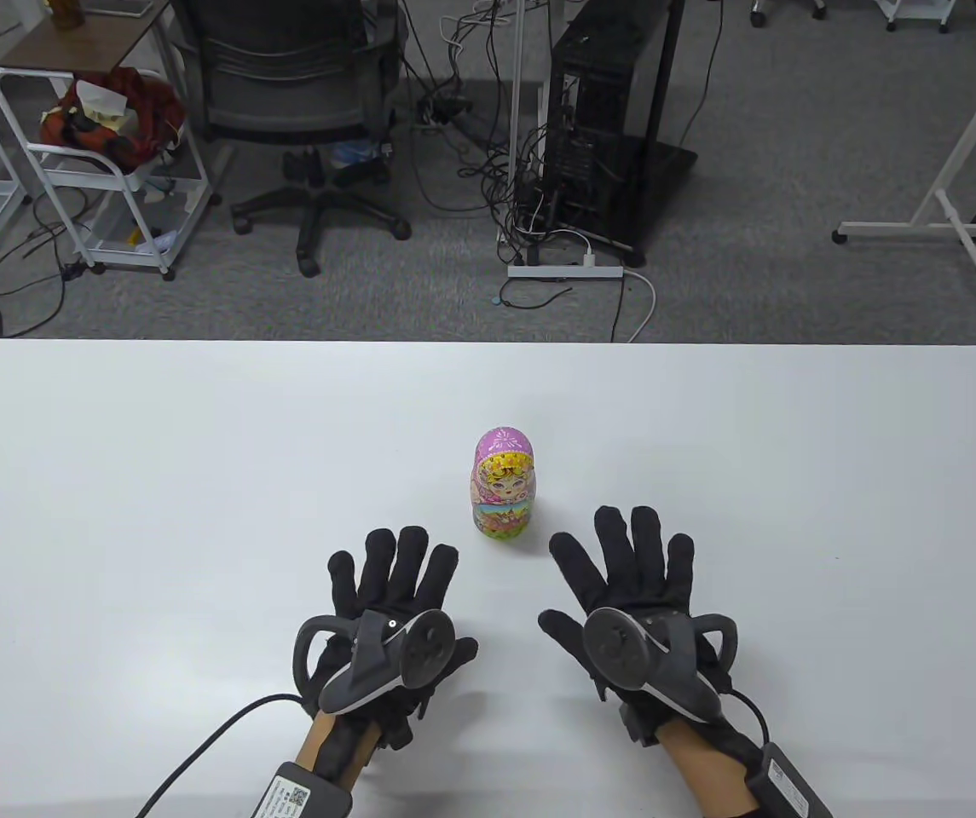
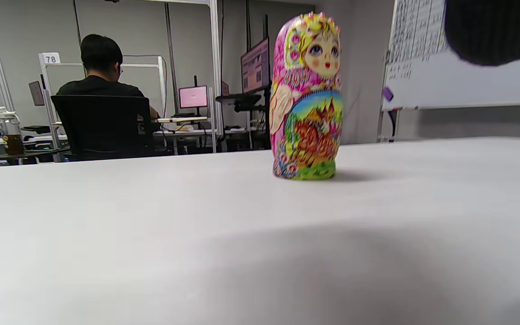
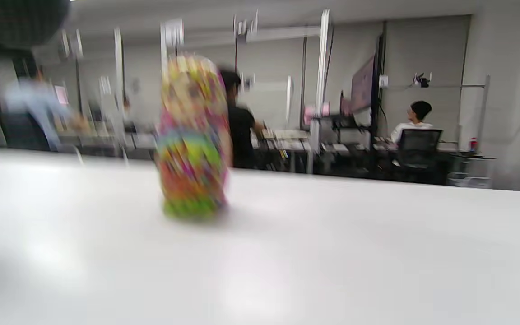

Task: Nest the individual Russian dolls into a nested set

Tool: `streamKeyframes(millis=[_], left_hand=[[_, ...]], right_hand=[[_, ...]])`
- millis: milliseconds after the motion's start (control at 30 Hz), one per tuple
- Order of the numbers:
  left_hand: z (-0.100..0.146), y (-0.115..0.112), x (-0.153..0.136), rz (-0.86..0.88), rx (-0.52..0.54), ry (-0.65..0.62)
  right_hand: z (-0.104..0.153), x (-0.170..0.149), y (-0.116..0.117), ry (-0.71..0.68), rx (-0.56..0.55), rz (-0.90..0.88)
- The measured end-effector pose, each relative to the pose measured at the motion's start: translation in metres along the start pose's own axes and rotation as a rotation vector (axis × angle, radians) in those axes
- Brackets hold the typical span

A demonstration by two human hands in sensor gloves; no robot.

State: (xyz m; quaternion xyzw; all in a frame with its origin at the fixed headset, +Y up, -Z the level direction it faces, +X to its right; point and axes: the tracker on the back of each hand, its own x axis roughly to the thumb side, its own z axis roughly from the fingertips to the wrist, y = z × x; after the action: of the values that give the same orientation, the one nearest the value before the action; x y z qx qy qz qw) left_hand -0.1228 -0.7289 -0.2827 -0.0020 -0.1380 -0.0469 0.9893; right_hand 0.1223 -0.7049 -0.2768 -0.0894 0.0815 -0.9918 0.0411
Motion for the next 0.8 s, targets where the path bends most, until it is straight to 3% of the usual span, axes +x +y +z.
streamKeyframes(millis=[33,200,433,800], left_hand=[[-0.001,-0.004,0.002,-0.028,-0.028,0.002],[-0.005,-0.016,0.005,-0.086,-0.12,0.008],[-0.004,-0.013,-0.001,-0.025,-0.034,0.019],[-0.004,-0.009,-0.002,0.0,-0.022,0.02]], right_hand=[[0.0,-0.001,0.007,0.017,0.035,0.081],[-0.002,0.0,0.013,0.011,0.07,0.061],[0.0,0.002,0.01,0.0,0.06,0.068],[0.0,0.004,0.012,-0.017,0.086,0.054]])
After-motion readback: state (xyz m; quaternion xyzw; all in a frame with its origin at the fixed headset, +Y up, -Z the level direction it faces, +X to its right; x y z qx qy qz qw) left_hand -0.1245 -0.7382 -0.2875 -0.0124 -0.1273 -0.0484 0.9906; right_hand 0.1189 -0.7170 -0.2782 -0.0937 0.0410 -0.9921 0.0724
